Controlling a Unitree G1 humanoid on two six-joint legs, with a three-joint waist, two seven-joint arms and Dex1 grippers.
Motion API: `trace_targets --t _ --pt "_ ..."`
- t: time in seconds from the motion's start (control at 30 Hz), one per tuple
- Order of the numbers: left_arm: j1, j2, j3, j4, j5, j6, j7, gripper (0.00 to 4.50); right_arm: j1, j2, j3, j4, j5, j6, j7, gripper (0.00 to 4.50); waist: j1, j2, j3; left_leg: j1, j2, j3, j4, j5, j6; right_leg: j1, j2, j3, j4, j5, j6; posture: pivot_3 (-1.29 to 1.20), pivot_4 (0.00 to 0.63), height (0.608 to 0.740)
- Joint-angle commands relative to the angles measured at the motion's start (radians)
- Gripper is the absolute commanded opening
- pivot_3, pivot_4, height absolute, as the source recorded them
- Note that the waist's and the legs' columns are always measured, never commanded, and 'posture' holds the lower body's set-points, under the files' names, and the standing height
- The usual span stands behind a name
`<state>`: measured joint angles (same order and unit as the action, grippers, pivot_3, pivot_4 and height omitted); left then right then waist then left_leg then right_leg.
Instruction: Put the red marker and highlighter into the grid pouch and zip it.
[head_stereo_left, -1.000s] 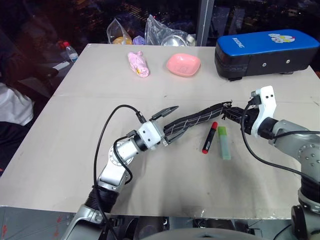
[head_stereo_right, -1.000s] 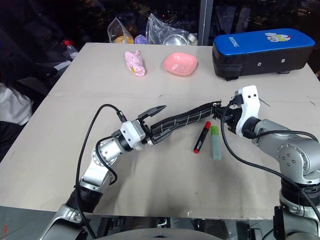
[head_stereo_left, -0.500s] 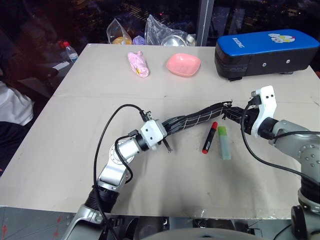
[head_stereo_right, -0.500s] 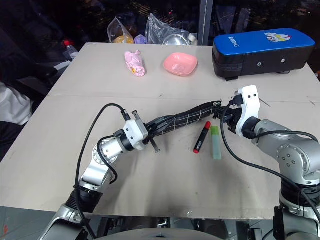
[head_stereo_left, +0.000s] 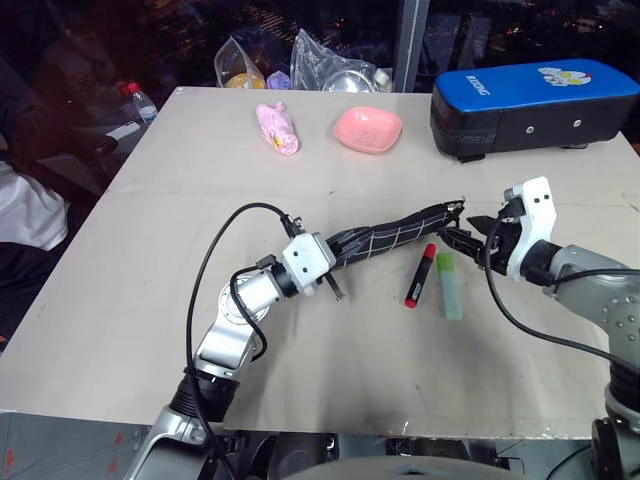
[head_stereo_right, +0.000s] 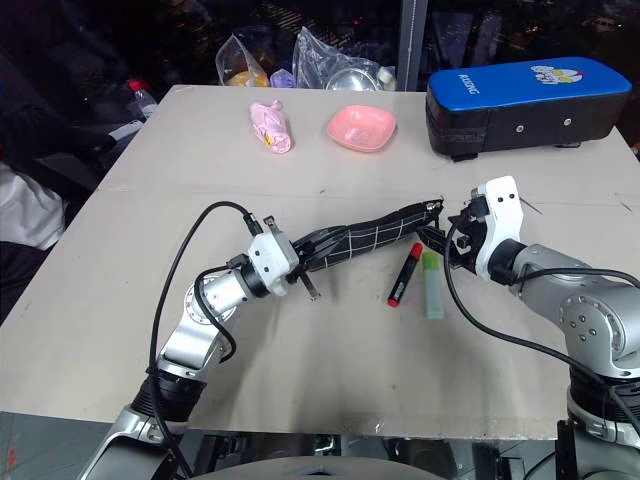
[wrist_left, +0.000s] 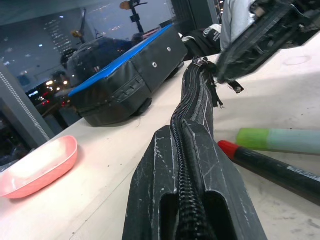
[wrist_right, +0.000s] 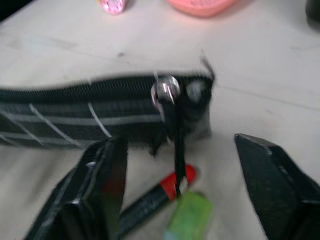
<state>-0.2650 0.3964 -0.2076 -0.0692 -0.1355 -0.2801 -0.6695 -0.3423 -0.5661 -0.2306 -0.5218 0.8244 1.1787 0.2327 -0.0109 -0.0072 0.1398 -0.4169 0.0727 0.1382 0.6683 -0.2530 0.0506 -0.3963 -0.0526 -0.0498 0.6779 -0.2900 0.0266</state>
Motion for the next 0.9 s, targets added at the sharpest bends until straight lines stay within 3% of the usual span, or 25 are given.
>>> trace_targets --t 0.03,0.43,0.53,0.57,0.63,0.67,0.9 --pt "-0.016 -0.002 0.003 -0.044 0.061 -0.057 0.019 0.00 -0.017 0.001 -0.032 -0.048 0.030 0.029 -0.023 3.40 0.000 0.000 0.000 0.000 0.000 0.000 0.000 0.000 0.000 0.000 0.000 0.000 0.000 0.000 0.000 0.00 0.150 0.740" --pt "-0.016 -0.016 -0.004 -0.020 0.126 -0.120 0.025 0.00 -0.079 0.126 -0.102 -0.040 0.122 0.117 -0.156 3.40 0.000 0.000 0.000 0.000 0.000 0.000 0.000 0.000 0.000 0.000 0.000 0.000 0.000 0.000 0.000 0.00 0.150 0.740" --pt "-0.013 -0.016 -0.004 -0.013 0.132 -0.131 0.023 0.00 -0.087 0.129 -0.112 -0.036 0.134 0.128 -0.178 2.11 0.000 0.000 0.000 0.000 0.000 0.000 0.000 0.000 0.000 0.000 0.000 0.000 0.000 0.000 0.000 0.00 0.150 0.740" --pt "-0.013 -0.016 -0.004 -0.010 0.133 -0.134 0.023 0.00 -0.091 0.130 -0.115 -0.034 0.137 0.133 -0.186 1.46 -0.001 0.000 0.000 0.000 0.000 0.000 0.000 0.000 0.000 0.000 0.000 0.000 0.000 0.000 0.000 0.00 0.150 0.740" --pt "-0.011 -0.015 -0.003 -0.007 0.135 -0.139 0.023 0.00 -0.093 0.129 -0.120 -0.034 0.145 0.143 -0.197 0.71 -0.001 0.000 0.000 0.000 0.000 0.000 0.000 0.000 0.000 0.000 0.000 0.000 0.000 0.000 0.000 0.00 0.150 0.740" --pt "-0.011 -0.014 -0.002 -0.007 0.136 -0.142 0.023 0.00 -0.096 0.129 -0.123 -0.033 0.149 0.146 -0.201 0.09 -0.001 0.000 0.000 0.000 0.000 0.000 0.000 0.000 0.000 0.000 0.000 0.000 0.000 0.000 0.000 0.00 0.150 0.740" --pt "-0.012 -0.012 0.001 0.002 0.141 -0.157 0.024 0.00 -0.104 0.135 -0.131 -0.027 0.164 0.155 -0.223 0.03 -0.001 0.000 0.000 0.000 0.000 0.000 -0.001 -0.001 0.002 0.000 0.000 0.000 0.000 0.000 0.000 0.00 0.150 0.740"
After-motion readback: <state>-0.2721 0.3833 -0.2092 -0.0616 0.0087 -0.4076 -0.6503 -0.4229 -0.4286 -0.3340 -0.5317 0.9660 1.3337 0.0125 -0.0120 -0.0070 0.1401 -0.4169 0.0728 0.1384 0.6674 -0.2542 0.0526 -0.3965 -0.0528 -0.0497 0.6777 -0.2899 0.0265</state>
